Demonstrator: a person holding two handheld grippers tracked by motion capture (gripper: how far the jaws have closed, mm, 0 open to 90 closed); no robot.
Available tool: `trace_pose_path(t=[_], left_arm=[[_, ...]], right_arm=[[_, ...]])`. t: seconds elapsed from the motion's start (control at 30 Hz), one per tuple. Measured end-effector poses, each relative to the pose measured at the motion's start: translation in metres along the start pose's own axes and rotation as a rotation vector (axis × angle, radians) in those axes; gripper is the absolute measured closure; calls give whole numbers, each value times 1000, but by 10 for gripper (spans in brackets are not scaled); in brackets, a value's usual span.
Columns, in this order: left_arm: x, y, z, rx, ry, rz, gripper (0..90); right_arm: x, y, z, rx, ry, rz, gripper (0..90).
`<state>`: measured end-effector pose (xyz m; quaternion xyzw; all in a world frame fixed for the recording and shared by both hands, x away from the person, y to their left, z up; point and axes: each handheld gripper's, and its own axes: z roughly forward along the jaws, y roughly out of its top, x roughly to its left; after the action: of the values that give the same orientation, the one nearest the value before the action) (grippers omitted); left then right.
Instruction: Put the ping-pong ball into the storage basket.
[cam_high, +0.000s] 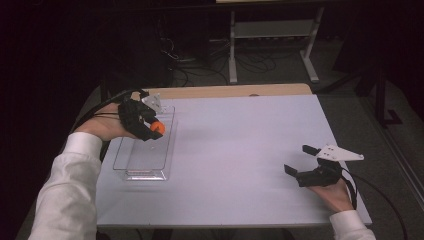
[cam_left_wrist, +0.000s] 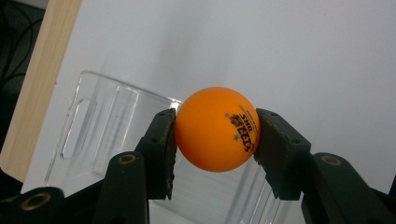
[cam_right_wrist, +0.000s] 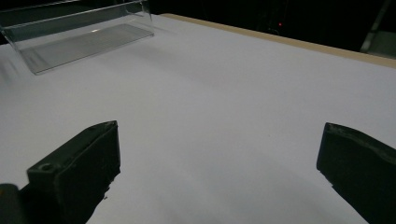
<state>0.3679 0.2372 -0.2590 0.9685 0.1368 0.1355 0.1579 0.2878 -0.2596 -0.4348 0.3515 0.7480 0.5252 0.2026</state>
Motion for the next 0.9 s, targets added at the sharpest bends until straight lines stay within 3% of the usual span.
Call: trace_pose_path(t=[0.4,0.6,0.9], left_arm=[[1,-13,-1,43,-23,-23,508],[0,-15,0,72,-61,-20,508],[1,-15,4,100,-83,-7,508]], right_arm=[[0,0,0,3,0,-1,0],[0,0,0,1,-1,-2,0],[0,0,0,5,-1,-5,0]])
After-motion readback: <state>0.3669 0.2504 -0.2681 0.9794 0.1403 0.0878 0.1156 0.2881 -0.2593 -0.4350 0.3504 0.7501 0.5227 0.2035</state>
